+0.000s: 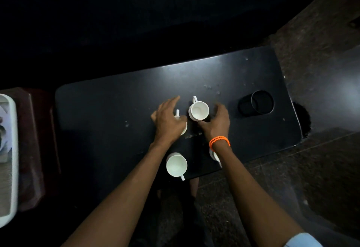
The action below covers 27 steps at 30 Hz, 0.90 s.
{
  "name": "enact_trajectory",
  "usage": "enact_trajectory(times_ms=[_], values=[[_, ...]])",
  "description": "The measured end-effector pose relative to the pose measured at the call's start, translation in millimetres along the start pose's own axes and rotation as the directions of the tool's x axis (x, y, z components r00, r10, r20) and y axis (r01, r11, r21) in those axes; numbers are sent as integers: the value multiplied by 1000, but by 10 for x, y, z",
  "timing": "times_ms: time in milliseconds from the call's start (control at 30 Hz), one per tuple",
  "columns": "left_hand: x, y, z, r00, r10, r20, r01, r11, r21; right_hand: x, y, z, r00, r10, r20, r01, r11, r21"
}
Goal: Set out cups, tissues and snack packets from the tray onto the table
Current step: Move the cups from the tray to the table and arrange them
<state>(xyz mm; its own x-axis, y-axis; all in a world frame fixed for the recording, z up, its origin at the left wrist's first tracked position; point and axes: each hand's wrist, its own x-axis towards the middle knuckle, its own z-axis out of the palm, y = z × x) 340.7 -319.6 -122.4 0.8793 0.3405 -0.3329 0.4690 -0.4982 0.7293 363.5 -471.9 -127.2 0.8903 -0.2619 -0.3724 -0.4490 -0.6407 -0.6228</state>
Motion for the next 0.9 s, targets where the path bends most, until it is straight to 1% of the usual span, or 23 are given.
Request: enact_trajectory(times_ms=[67, 100, 133, 200, 233, 300, 400, 467, 533, 667, 800, 900], values=[[-79, -135, -84, 990, -108, -95, 98, 990, -104, -152, -28, 52, 992, 102, -76, -97, 992, 76], [-122, -210, -117, 980, -167, -107, 151, 978, -144, -221, -46, 87, 982, 174, -79, -162, 978, 133], [-166, -280, -141, 969, -228, -96, 210, 963, -168, -280, -67, 120, 968, 242, -62, -228, 958, 174], [-248, -406, -154, 944, -328, -31, 316, 929, -191, -367, -70, 190, 950, 311, -18, -302, 936, 180], [-285, -453, -145, 937, -349, 8, 343, 916, -206, -390, -49, 227, 947, 320, 8, -317, 935, 159], [-359, -512, -118, 935, -348, 59, 352, 902, -249, -424, -14, 283, 939, 340, 47, -343, 929, 142], [-431, -529, -91, 935, -344, 80, 351, 879, -323, -462, -7, 357, 918, 384, 98, -396, 898, 192], [-434, -514, -89, 935, -344, 90, 352, 861, -367, -497, -30, 399, 912, 379, 154, -408, 870, 278], [-419, -500, -94, 938, -333, 98, 344, 851, -397, -534, -61, 435, 922, 342, 183, -384, 868, 316], [-420, -507, -133, 937, -339, 77, 340, 846, -412, -561, -154, 476, 943, 289, 166, -326, 904, 278], [-437, -622, -219, 920, -391, 23, 362, 825, -434, -585, -277, 559, 950, 225, 215, -273, 935, 229], [-449, -712, -269, 921, -388, -1, 343, 816, -466, -595, -341, 621, 955, 201, 219, -248, 945, 215]])
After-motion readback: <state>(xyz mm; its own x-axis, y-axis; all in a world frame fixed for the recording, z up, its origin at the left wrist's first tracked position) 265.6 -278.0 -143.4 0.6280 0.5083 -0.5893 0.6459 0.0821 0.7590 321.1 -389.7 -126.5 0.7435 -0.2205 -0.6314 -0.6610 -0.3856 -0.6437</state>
